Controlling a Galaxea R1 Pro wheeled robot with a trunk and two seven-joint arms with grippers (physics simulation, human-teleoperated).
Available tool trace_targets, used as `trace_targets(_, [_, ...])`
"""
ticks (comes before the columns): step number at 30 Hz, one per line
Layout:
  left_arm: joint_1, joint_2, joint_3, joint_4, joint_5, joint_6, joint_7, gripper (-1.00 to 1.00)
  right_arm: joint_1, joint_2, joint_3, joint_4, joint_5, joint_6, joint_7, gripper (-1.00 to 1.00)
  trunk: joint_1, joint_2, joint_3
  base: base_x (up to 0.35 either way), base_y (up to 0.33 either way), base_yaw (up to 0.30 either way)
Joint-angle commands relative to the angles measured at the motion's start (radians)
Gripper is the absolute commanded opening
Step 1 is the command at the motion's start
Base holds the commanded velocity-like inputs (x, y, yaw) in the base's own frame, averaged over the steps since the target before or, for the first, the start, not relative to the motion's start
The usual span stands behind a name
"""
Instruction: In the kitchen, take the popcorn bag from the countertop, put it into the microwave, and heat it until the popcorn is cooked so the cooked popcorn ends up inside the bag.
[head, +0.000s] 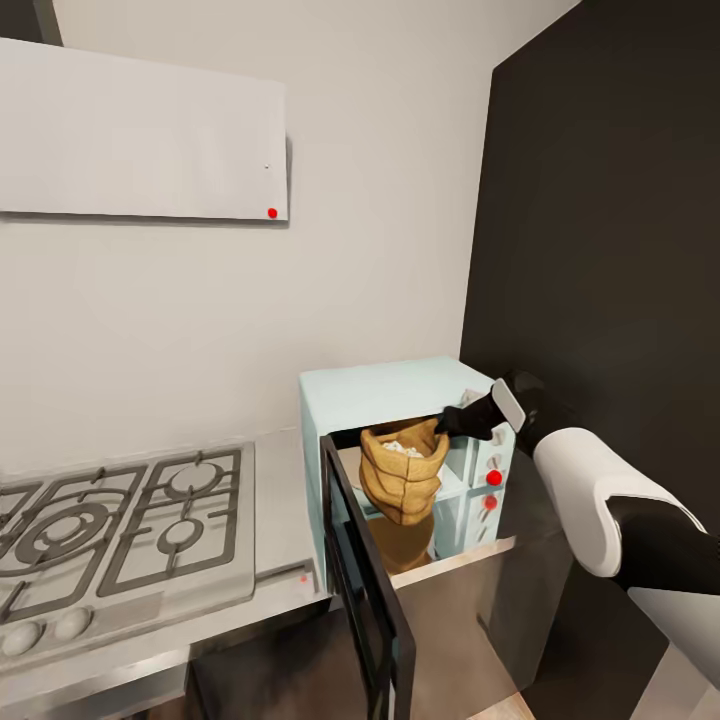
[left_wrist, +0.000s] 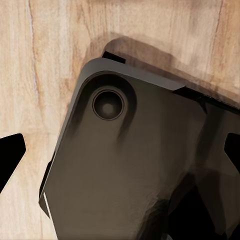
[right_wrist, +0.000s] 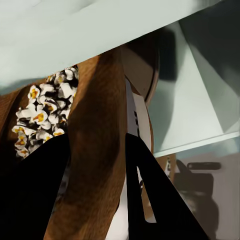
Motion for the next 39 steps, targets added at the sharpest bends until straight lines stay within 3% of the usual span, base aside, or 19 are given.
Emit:
trace_targets(1, [-0.001, 0.0, -0.001, 0.001, 0.004, -0.003, 0.0, 1.0, 0.0, 0.002, 0.0, 0.037, 0.037, 0.004, -0.003, -1.0, 0.0, 0.0, -0.002, 0.0, 0.006, 0.0])
trace_targets(9, [-0.001, -0.001, -0.002, 0.001, 0.004, -0.003, 0.0, 1.0, 0.0, 0.007, -0.009, 0.037, 0.026, 0.004, -0.005, -1.0, 0.0, 0.0, -0.002, 0.0, 0.001, 0.0])
trace_targets(14, [-0.001, -0.002, -0.002, 0.001, 0.004, -0.003, 0.0, 1.0, 0.0, 0.005, -0.096, 0.037, 0.019, 0.004, -0.005, -1.0, 0.0, 0.0, -0.002, 0.0, 0.0, 0.0])
trace_targets(16, [-0.001, -0.001, -0.003, 0.001, 0.004, -0.003, 0.0, 1.0, 0.0, 0.005, -0.113, 0.037, 0.019, 0.004, -0.005, -1.0, 0.0, 0.0, -0.002, 0.0, 0.0, 0.0])
trace_targets(30, [-0.001, -0.002, -0.003, 0.001, 0.004, -0.003, 0.0, 1.0, 0.0, 0.013, -0.125, 0.016, 0.018, 0.004, -0.005, -1.0, 0.0, 0.0, -0.002, 0.0, 0.0, 0.0])
trace_targets(34, [-0.001, -0.002, -0.003, 0.001, 0.004, -0.003, 0.0, 1.0, 0.0, 0.015, -0.163, 0.015, 0.018, 0.004, -0.004, -1.0, 0.0, 0.0, -0.002, 0.0, 0.0, 0.0])
trace_targets(39, [-0.001, -0.002, -0.003, 0.001, 0.004, -0.003, 0.0, 1.0, 0.0, 0.016, -0.173, 0.015, 0.016, 0.004, 0.001, -1.0, 0.0, 0.0, -0.002, 0.0, 0.0, 0.0])
